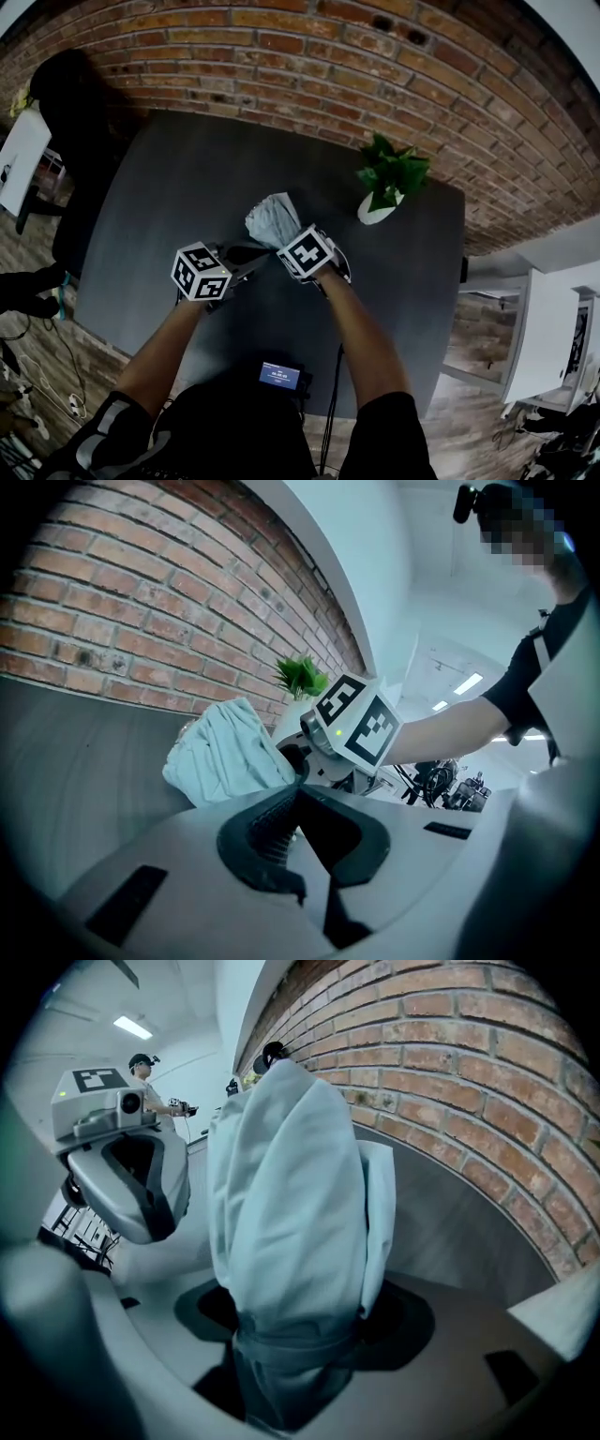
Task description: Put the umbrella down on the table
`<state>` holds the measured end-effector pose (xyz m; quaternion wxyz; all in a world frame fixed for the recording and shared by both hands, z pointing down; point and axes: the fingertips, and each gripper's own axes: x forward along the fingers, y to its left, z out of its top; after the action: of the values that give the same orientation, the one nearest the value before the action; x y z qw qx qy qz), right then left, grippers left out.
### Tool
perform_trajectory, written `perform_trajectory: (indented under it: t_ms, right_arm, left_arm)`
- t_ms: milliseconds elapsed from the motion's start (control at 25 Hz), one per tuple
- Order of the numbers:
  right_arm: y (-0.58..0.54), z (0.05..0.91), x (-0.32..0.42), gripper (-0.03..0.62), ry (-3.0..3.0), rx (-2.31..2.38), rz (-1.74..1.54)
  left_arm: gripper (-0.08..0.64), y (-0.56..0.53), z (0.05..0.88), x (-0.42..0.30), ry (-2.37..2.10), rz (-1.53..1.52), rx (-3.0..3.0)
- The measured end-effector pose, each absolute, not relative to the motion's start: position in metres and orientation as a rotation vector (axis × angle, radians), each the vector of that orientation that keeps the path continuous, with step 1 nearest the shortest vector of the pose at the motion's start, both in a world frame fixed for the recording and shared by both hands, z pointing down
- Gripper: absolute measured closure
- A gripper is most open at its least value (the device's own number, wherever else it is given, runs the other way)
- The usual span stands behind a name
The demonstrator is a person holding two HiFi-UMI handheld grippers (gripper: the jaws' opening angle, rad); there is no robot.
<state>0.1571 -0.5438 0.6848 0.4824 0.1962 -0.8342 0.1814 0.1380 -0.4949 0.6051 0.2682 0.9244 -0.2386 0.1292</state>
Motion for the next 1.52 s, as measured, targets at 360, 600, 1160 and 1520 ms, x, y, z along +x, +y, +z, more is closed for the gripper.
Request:
perform_trajectory:
  t_ms: [360,600,1160,1520]
  right_arm:
    - [-0.558,0.705,0.151,0.267,-2.081,0.511,0.455]
    - [-0.556,0.710,0.146,0.267,-2.078,0.503,0.449]
    - [-0.549,0.717,0.142,0.251,-2.021,0.459,0.378]
    - [-0.550,0.683,0.159,0.235,-2.050,0.512,0.350]
  left_arm:
    - [0.558,-0.500,0.623,0.138,-0.624,0.377,2.458]
    - [0.558,-0.498,0.627,0.137,-0.611,0.387,2.452]
    - [0.558,-0.486,0.621,0.133,-0.593,0.356,2.465]
    - [0.558,-0.476,0.614,0.128,-0.580,0.361,2.487]
